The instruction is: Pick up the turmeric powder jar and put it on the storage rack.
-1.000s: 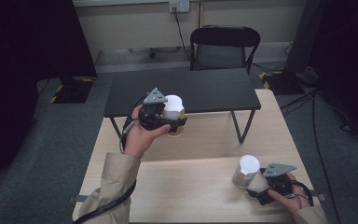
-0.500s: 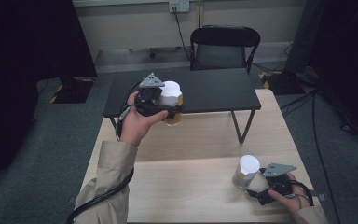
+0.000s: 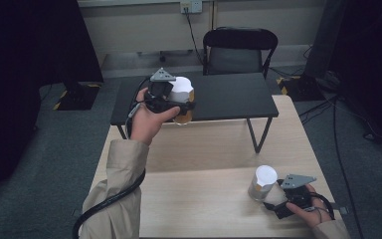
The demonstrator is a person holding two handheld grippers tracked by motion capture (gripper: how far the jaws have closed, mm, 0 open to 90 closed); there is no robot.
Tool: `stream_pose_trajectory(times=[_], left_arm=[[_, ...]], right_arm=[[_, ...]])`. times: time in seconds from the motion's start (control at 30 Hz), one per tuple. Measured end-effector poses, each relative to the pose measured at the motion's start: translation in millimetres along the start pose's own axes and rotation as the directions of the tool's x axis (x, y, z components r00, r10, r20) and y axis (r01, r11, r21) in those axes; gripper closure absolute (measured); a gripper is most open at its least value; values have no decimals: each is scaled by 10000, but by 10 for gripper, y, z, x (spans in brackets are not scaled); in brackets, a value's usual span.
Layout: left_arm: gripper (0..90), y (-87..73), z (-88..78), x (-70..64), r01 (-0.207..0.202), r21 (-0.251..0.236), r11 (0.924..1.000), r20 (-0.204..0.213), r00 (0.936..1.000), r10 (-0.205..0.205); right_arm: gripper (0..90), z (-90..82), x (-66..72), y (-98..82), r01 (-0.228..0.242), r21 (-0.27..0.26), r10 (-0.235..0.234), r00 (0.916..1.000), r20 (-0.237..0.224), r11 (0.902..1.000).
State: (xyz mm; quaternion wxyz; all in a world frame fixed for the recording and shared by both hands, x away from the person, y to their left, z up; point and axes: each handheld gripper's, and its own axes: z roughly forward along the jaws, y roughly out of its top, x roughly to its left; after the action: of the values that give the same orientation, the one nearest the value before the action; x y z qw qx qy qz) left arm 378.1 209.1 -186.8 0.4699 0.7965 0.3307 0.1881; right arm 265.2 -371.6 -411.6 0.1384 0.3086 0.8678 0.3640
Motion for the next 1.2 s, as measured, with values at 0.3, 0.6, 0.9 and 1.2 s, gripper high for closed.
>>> stream_pose_trajectory(times=[0.3, 0.6, 0.9, 1.2], left_arm=[[304, 45, 90, 17, 212, 21, 9998, -339, 9992, -211], [304, 96, 159, 36, 361, 98, 9993, -716, 9968, -353], [305, 81, 193, 29, 452, -46, 9990, -896, 9949, -455], [302, 68, 186, 18, 524, -70, 9986, -940, 9942, -529]], right_arm=[[0, 0, 0, 0, 0, 2, 0, 10000, 0, 10000], [0, 0, 0, 0, -1, -1, 1, 10000, 1, 10000], [0, 0, 0, 0, 0, 0, 0, 10000, 1, 10000], [0, 0, 0, 0, 0, -2, 0, 10000, 2, 10000]])
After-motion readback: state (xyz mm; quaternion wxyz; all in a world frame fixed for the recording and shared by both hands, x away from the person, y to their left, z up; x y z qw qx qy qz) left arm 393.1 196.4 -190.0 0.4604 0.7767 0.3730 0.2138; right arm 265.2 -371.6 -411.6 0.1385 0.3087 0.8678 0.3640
